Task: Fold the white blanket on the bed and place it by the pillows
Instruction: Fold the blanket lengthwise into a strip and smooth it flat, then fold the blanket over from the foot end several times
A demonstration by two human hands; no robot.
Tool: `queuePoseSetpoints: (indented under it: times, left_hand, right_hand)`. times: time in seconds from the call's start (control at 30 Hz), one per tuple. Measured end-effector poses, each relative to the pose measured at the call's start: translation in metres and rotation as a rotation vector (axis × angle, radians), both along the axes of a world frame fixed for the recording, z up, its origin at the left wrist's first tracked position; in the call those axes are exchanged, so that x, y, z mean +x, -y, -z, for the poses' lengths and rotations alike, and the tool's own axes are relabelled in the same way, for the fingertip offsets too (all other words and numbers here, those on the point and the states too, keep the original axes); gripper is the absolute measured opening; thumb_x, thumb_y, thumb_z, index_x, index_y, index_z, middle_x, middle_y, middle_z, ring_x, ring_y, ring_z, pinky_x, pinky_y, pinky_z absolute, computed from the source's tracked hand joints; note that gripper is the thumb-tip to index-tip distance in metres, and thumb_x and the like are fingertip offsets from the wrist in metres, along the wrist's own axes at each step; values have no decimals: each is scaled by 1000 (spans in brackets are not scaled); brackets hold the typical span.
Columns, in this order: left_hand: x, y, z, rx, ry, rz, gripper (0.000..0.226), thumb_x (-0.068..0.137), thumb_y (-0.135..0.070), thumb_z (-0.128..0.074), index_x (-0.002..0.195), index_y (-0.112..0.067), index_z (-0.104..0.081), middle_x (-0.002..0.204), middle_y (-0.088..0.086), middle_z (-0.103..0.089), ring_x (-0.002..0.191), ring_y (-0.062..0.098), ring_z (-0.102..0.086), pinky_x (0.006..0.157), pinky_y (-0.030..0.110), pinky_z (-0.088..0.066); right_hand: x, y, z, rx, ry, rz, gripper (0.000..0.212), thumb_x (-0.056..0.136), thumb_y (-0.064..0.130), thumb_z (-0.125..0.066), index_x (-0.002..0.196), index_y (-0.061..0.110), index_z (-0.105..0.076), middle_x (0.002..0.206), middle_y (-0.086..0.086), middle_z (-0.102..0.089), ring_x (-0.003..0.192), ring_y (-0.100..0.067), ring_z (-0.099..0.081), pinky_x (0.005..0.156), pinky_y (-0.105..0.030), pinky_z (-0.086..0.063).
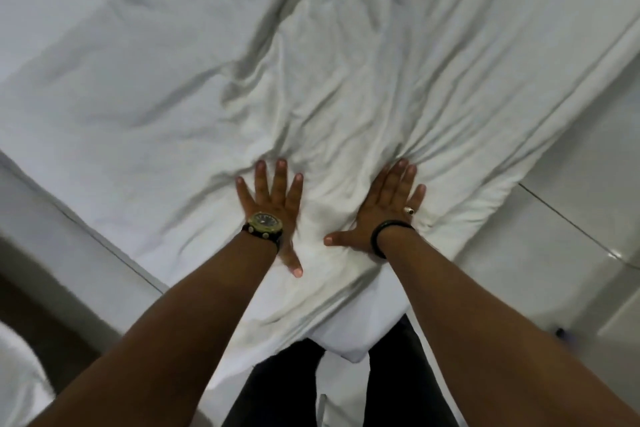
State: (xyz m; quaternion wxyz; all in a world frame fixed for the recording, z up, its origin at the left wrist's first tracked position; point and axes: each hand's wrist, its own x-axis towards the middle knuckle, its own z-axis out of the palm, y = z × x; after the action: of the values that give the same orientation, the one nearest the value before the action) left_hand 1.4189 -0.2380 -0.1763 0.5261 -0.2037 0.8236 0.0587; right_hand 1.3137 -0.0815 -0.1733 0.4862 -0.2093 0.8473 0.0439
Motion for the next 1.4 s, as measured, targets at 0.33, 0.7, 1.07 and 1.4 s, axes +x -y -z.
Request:
queuePoseSetpoints:
  times: [0.33,0.7,1.07,1.4]
  left_hand:
    - [13,17,13,176,-129,67,175,21,-92,-67,116,-22,63,124,15,67,104,43,65,87,72,34]
    - [78,123,21,211,-730,473,123,65,-95,-34,157,-22,3,164,5,12,150,21,13,118,35,13]
    - [141,138,-9,90,-561,288,103,83,-76,-43,157,-15,-3,164,6,7,152,23,5,123,38,-2]
    - [138,273,-38,-108,-666,-299,68,82,-37,-74,135,0,-51,135,25,-55,123,42,-53,103,47,-45]
  right_hand:
    - [13,7,5,33,-134,70,171,31,97,-55,132,4,47,131,-18,59,127,-37,51,105,-60,29]
    - [98,-9,5,14,-431,472,122,70,85,-46,150,24,25,154,-6,37,143,-28,32,116,-56,12]
    - [280,34,-23,-437,-373,1737,96,72,44,-79,148,29,-21,142,0,-49,128,-25,-49,106,-50,-39]
    - [321,15,-23,-633,92,1805,42,81,10,-75,119,13,-57,103,-2,-62,91,-18,-59,84,-30,-45]
